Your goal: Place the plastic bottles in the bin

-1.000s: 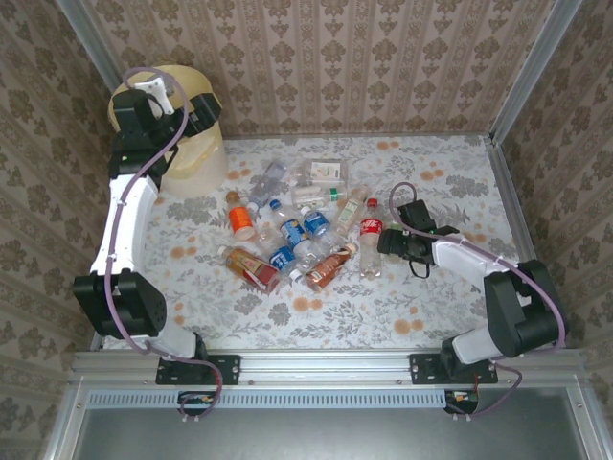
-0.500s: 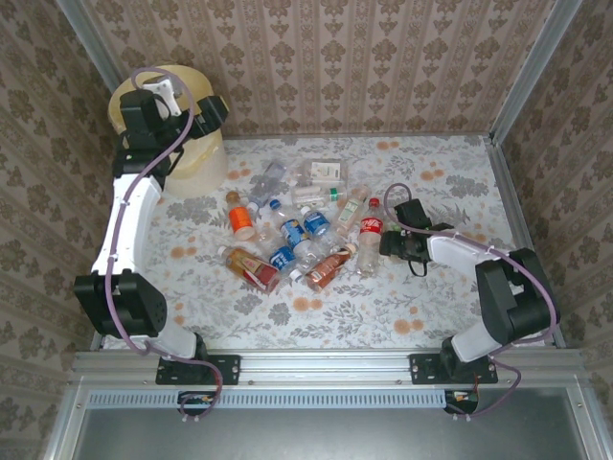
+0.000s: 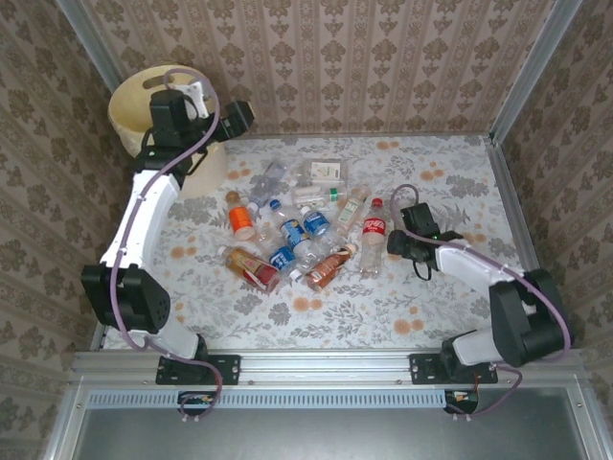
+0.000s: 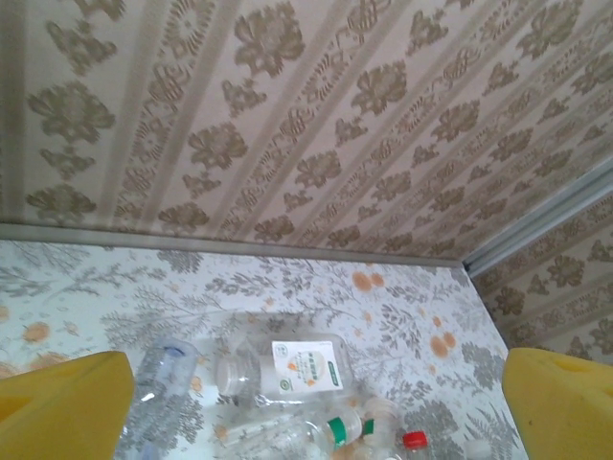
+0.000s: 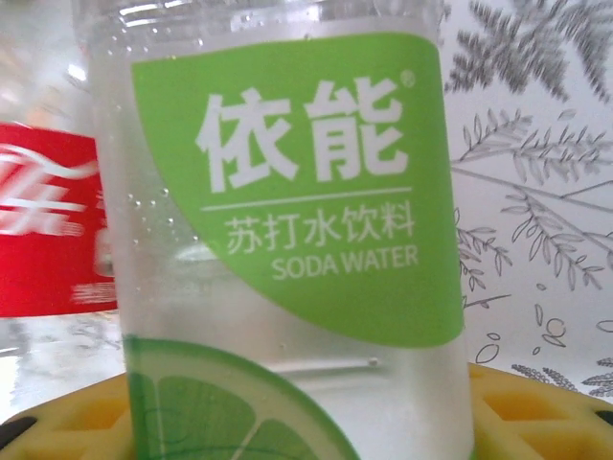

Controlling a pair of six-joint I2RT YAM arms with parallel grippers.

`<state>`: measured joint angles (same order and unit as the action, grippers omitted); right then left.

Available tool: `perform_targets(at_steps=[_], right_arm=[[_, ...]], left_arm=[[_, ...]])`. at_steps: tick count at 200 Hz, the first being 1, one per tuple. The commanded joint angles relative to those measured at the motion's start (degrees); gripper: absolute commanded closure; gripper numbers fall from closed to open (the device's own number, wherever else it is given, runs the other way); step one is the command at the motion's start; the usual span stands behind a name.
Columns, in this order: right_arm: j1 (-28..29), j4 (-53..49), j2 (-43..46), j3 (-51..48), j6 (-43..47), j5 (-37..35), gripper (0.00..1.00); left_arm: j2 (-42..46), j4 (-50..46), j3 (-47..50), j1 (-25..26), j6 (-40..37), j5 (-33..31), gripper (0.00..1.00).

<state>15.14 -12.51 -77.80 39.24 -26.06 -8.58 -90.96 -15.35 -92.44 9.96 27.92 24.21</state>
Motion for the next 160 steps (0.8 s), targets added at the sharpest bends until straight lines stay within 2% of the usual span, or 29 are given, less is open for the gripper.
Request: perform_targets(at_steps=[1,34,65,86,117,128,133,160], right_arm=[[-0.19,7.19,5.54,-2.47,-0.19,0.75,0.53],[0.36,16.63,11.38,-6.07,-0.39,7.97,0.54],[1.36,23.86,13.2,-7.82,-1.88,13.89,0.54],[2.28,27.56,12.27,-7.7,-2.16,18.29,0.54],[3.81,32.06,9.66,-6.88,-4.45,20.46,0.54],[4.17,34.27,8.41,-6.81,-5.98,21.43,0.54],[4.28,35.42,7.86,-6.74,-6.46,22.07,0.54],[5.98,40.92,4.96,-6.38,-7.16,24.55,0.54]], left_arm=[[-2.65,-0.89,-1.67,2.57,1.78,0.15,0.0],[-6.34,0.0,-2.09,6.74,1.84,2.95,0.0],[-8.36,2.52,-0.67,11.09,2.16,5.34,0.0],[-9.63,4.56,0.29,13.61,3.05,9.27,0.0],[-8.67,15.64,6.83,15.79,5.84,17.58,0.0],[-7.67,19.57,9.63,15.82,7.53,17.81,0.0],[-7.4,20.45,10.48,17.66,8.03,17.56,0.0],[-7.17,20.98,12.48,20.28,8.75,17.63,0.0]])
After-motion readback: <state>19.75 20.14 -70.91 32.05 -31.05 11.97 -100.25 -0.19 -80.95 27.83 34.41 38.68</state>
